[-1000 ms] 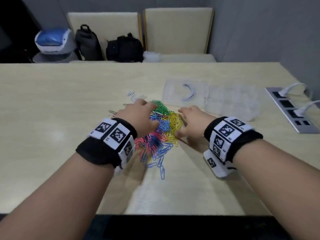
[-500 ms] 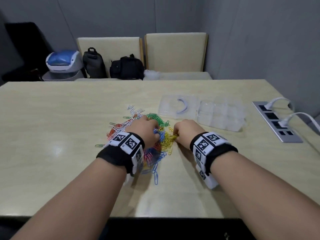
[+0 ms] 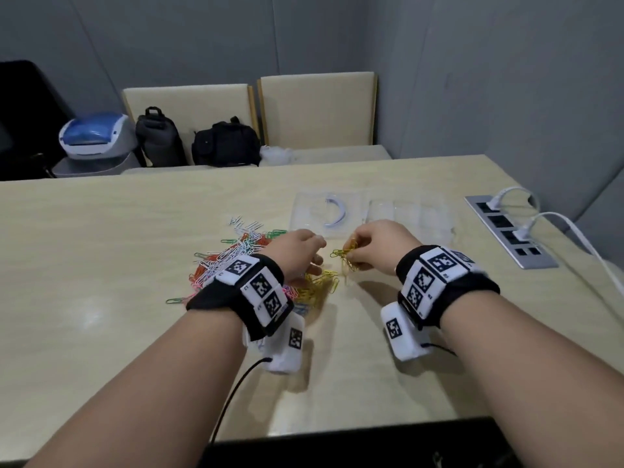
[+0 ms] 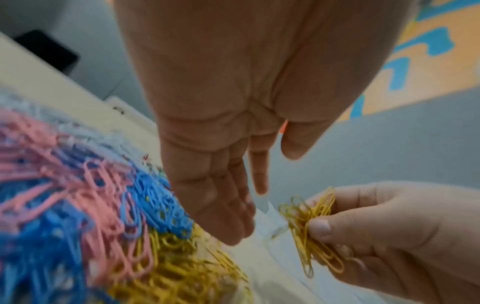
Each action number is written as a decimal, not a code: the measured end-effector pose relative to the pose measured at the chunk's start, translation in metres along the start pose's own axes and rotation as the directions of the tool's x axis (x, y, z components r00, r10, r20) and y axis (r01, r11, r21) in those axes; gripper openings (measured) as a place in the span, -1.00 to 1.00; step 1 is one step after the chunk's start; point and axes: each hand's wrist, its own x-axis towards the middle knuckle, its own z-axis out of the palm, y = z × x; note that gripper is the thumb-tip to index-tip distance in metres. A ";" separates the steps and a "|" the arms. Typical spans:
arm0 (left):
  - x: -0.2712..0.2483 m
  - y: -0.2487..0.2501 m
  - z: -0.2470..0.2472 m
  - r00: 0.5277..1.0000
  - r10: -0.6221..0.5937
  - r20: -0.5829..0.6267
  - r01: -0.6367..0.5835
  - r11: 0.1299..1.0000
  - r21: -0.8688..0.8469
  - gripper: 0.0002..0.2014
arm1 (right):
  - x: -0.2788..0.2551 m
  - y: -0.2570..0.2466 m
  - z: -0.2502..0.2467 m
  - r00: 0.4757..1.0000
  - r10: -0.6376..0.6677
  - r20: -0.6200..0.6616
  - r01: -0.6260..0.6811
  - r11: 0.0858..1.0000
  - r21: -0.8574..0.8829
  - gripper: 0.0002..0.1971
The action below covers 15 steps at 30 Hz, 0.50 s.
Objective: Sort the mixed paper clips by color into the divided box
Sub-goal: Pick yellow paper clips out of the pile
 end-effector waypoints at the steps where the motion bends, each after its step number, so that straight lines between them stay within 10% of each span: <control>1: 0.000 0.000 0.002 0.999 -0.051 0.006 0.051 0.989 -0.136 -0.68 | -0.003 -0.002 -0.002 1.000 -0.018 0.019 0.017 0.997 0.074 -0.95; 5: 0.001 -0.001 0.011 0.981 -0.168 0.096 0.193 0.814 -0.547 -0.52 | -0.009 -0.017 -0.002 0.989 -0.142 0.026 0.142 0.990 0.014 -0.95; 15: -0.008 -0.007 0.001 0.961 -0.240 0.135 0.264 0.667 -0.696 -0.66 | -0.018 -0.059 0.007 0.953 -0.289 0.088 0.302 0.896 -0.325 -0.74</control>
